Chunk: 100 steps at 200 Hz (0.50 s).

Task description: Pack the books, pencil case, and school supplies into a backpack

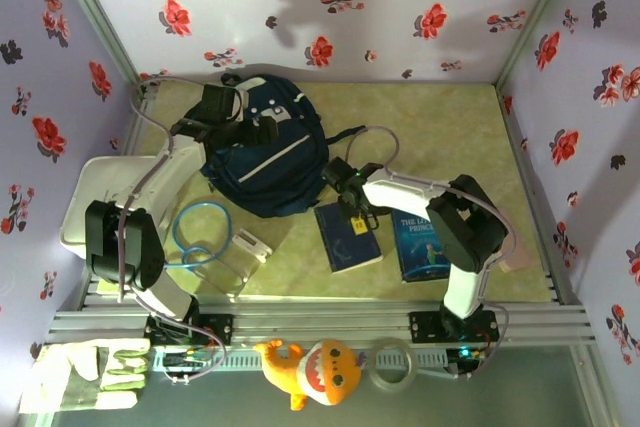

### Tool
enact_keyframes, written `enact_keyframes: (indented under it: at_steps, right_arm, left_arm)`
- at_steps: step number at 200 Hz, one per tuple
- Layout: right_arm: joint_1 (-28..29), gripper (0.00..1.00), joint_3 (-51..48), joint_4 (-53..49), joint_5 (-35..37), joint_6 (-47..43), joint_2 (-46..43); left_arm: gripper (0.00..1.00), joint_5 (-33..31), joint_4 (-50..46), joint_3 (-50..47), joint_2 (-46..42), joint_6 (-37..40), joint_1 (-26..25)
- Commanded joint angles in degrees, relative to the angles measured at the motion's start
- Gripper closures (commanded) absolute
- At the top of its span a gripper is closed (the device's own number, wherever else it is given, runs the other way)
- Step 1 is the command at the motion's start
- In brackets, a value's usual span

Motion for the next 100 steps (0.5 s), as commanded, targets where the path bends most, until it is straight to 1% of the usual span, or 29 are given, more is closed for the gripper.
enact_keyframes:
  at_steps: [1,22,42,52,69,77,92,100]
  right_arm:
    - [-2.3,0.23,-0.6,-0.1,1.9,-1.1,-0.6]
    - [-3.1,0.24,0.0,0.6,1.6,1.3,-1.4]
    - [-3.3,0.29,-0.2,-0.2,4.6,5.2,-4.1]
    - [-3.4,0.3,-0.6,0.4,4.4,6.2,-5.9]
    - [-3.6,0.3,-2.0,3.3,0.3,6.5,-8.2]
    - [-3.7,0.31,-2.7,4.9,-4.0,6.4,-8.7]
    - [-4.1,0.35,-3.2,5.7,-8.7,6.7,-8.1]
    - [-4.1,0.37,-3.3,5.7,-10.0,6.8,-7.4]
  left_arm:
    - [0.0,2.9,-0.3,1.5,-0.8,-0.4,-0.5]
    - [0.0,5.2,-0.2,1.5,-0.1,-1.8,-1.8]
    - [0.0,7.3,-0.9,2.1,1.0,-3.1,-3.8]
    - [0.0,7.4,-1.8,2.8,1.6,-3.9,-5.1]
    - [0.01,7.5,-2.0,3.1,2.6,-6.5,-7.5]
    - [0.01,7.5,-2.0,3.0,3.0,-7.7,-8.7]
    - [0.02,7.7,-1.1,2.1,3.8,-10.7,-10.9]
    - [0.03,7.7,-0.3,1.2,3.9,-12.4,-12.0]
